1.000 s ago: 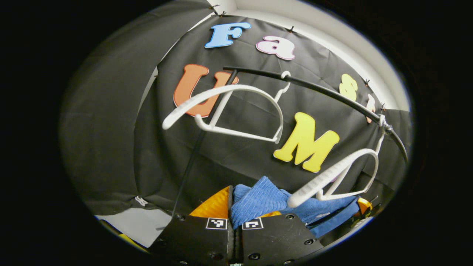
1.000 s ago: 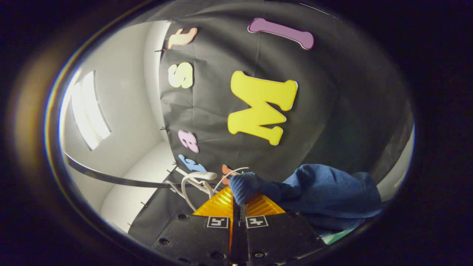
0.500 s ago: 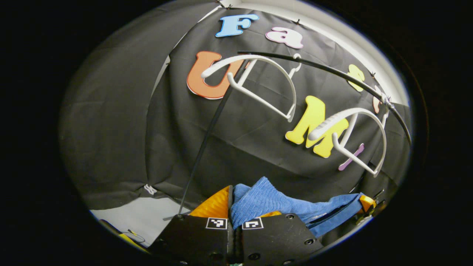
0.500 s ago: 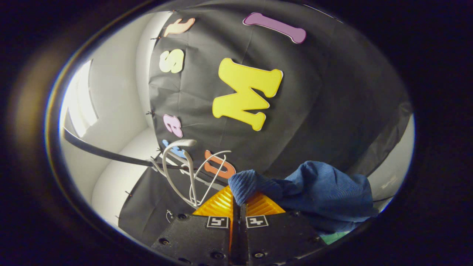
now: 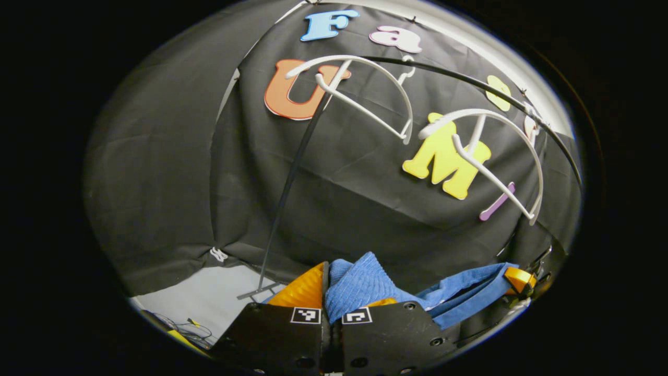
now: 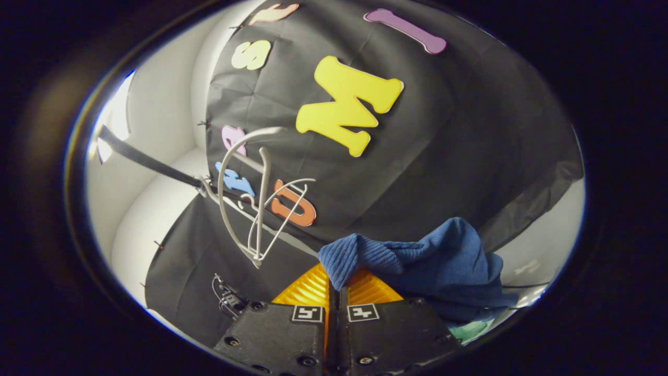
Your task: Grasp the clothes on the hanger with both hands and then place them into the laundry hamper below.
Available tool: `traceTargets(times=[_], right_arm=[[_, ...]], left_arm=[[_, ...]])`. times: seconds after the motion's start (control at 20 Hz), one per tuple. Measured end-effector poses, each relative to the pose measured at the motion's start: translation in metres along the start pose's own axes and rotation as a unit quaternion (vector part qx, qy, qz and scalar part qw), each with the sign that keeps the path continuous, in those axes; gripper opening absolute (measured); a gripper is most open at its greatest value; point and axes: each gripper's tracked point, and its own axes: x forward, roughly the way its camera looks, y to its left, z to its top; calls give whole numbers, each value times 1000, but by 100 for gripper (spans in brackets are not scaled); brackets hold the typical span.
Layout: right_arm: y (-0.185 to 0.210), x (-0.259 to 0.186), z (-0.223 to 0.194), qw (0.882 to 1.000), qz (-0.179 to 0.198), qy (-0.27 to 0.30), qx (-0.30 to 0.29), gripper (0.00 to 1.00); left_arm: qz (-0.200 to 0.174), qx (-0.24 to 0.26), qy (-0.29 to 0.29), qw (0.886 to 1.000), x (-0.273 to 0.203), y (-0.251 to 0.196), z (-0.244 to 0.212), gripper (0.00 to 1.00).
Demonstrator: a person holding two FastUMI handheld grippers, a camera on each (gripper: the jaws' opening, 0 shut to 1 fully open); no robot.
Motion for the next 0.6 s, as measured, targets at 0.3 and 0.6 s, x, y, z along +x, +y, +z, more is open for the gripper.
traceTargets(times=[0.3,0.6], right_arm=[[49,6,-40,997,-8,33,-76,4],[97,29,-84,986,-7,76,-145,4]], left_arm=[[-20,54,26,998,-24,-37,-5,5],[-49,116,61,990,-49,-72,-21,5]])
